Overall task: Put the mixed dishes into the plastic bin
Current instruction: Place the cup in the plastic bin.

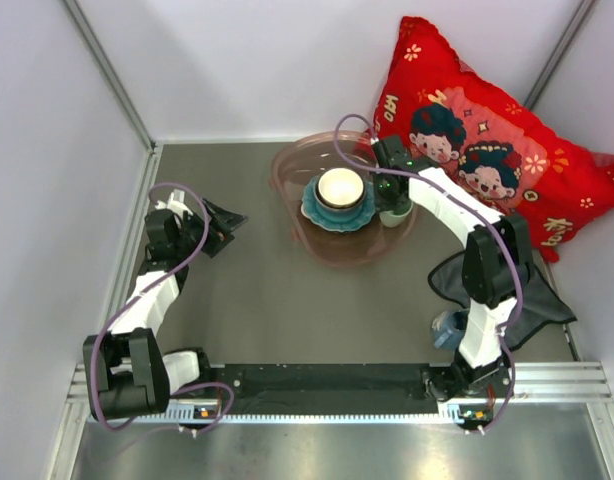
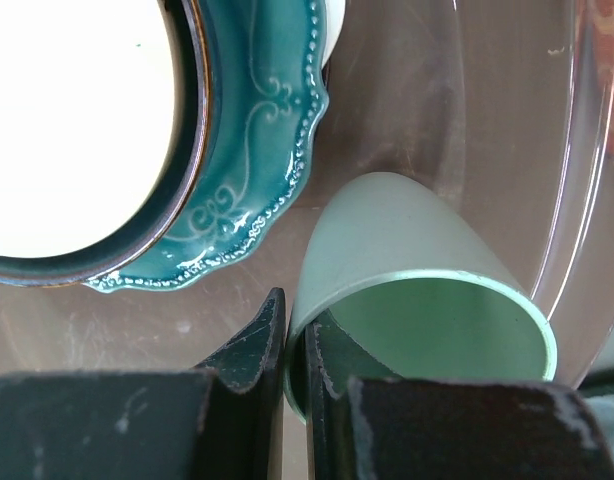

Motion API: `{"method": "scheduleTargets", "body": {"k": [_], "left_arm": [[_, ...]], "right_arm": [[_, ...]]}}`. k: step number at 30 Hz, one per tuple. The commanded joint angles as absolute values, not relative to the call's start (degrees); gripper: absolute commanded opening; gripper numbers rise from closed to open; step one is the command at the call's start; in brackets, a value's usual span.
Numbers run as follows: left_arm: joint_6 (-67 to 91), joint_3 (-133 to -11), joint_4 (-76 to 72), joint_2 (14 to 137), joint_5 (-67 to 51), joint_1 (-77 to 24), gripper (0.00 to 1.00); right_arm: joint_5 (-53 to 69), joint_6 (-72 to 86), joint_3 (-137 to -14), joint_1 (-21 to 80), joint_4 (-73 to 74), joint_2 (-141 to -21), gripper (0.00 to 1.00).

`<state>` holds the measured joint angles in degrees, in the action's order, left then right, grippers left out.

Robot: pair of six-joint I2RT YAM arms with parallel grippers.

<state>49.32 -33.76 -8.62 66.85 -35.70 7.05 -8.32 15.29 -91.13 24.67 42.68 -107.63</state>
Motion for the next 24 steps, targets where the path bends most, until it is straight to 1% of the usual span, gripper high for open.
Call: {"method": "scheduleTargets", "body": {"k": [1, 12, 17, 22, 24], "left_arm": [[48.2, -33.7, -9.1, 65.1, -35.2, 6.9, 0.96], [48.3, -33.6, -9.2, 65.5, -35.2, 7.0, 0.96], [48.3, -33.3, -9.3, 65.7, -35.2, 7.0, 0.96], [48.3, -32.8, -9.3, 65.3, -35.1, 7.0, 0.96], [48.3, -32.7, -9.3, 65.2, -35.1, 7.0, 0.95]], "right_arm": [[-4.2, 16.6, -90.2, 23.3, 42.5, -107.3, 0.00], [1.0, 17.1, -89.6, 22.2, 43.0, -108.0, 0.01], [2.6, 17.2, -89.7, 22.1, 43.6, -108.5, 0.08], [3.9, 17.3, -89.7, 22.0, 44.1, -108.7, 0.12], [4.4, 17.4, -89.7, 21.9, 44.2, -108.5, 0.18]]}}
